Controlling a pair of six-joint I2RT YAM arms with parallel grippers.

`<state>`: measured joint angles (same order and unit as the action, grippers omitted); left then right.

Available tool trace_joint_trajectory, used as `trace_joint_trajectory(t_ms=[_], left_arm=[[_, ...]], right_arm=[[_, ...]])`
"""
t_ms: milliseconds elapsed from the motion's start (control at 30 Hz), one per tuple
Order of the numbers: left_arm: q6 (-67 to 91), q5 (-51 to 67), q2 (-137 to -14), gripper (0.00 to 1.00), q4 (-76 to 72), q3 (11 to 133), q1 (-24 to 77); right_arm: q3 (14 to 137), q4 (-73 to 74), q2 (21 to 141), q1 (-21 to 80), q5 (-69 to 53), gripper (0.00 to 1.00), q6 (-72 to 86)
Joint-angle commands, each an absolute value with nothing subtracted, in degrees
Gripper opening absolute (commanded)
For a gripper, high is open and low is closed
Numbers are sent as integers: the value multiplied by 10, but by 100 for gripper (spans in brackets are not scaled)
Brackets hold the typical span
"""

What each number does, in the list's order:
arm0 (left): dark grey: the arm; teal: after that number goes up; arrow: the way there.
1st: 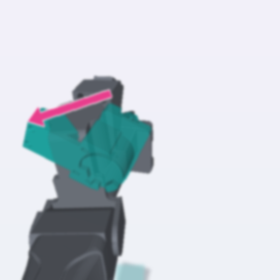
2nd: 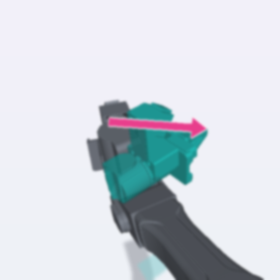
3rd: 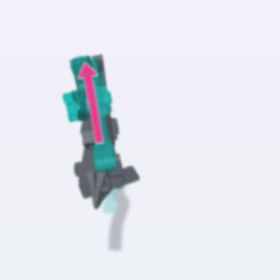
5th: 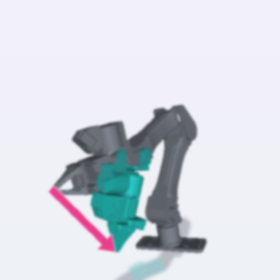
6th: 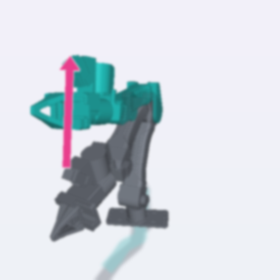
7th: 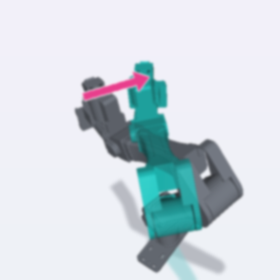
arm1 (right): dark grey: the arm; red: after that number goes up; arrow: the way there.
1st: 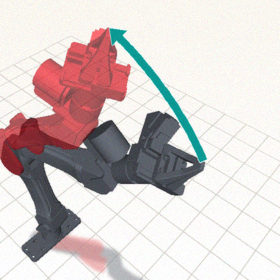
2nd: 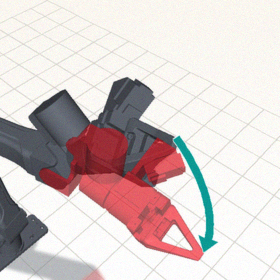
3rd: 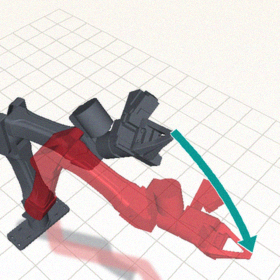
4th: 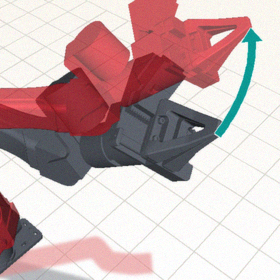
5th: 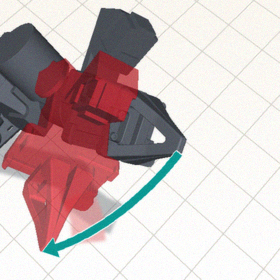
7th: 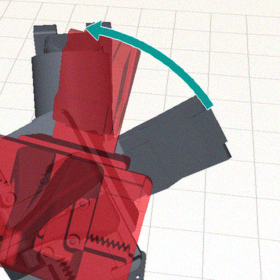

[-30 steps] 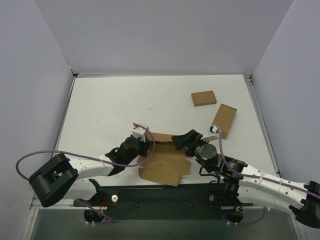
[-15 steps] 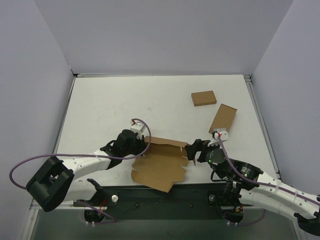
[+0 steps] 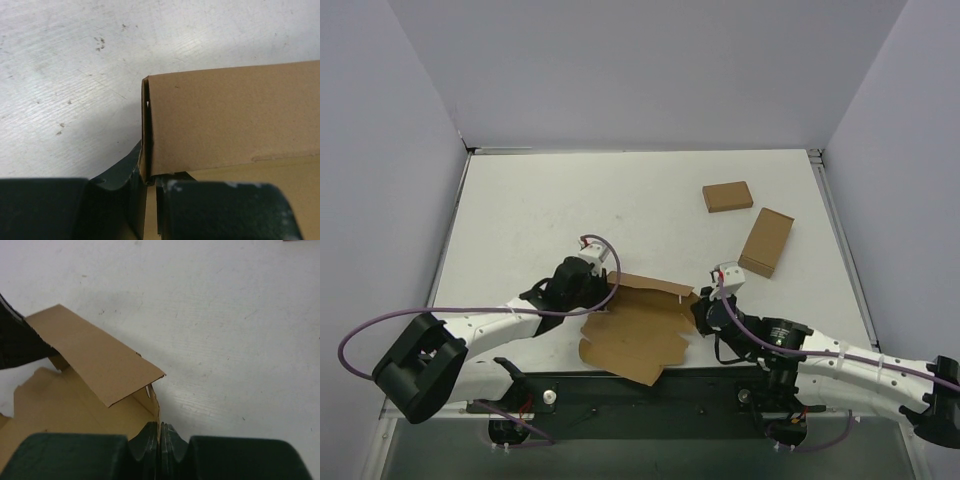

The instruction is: Fold the paper box

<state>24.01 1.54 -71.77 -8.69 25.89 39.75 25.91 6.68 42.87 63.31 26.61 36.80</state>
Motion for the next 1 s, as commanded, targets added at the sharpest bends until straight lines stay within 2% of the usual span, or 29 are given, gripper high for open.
trace_joint_trajectory(t_ms=[0,300,533,700,833,900,933,967], left_arm=[[272,-52,-716,0,-44,300,392],[278,-171,-756,0,60,349,392],[269,-234,-764,0,105,366,392],[265,-236,-764,0,104,364,396],[260,-179,-744,0,42,338,401],[261,-144,-716,12,9,309,401],[265,-120,-706,27,-28,300,401],[265,-109,-683,32,-36,282,400]], right_arm=[[279,76,453,668,315,0,392],[319,117,488,739,402,0,436],[336,202,469,752,460,0,507],[330,202,445,751,473,0,505],[325,202,448,752,472,0,507],[316,186,451,752,471,0,492],[309,176,455,752,472,0,485],[305,159,458,751,475,0,479]])
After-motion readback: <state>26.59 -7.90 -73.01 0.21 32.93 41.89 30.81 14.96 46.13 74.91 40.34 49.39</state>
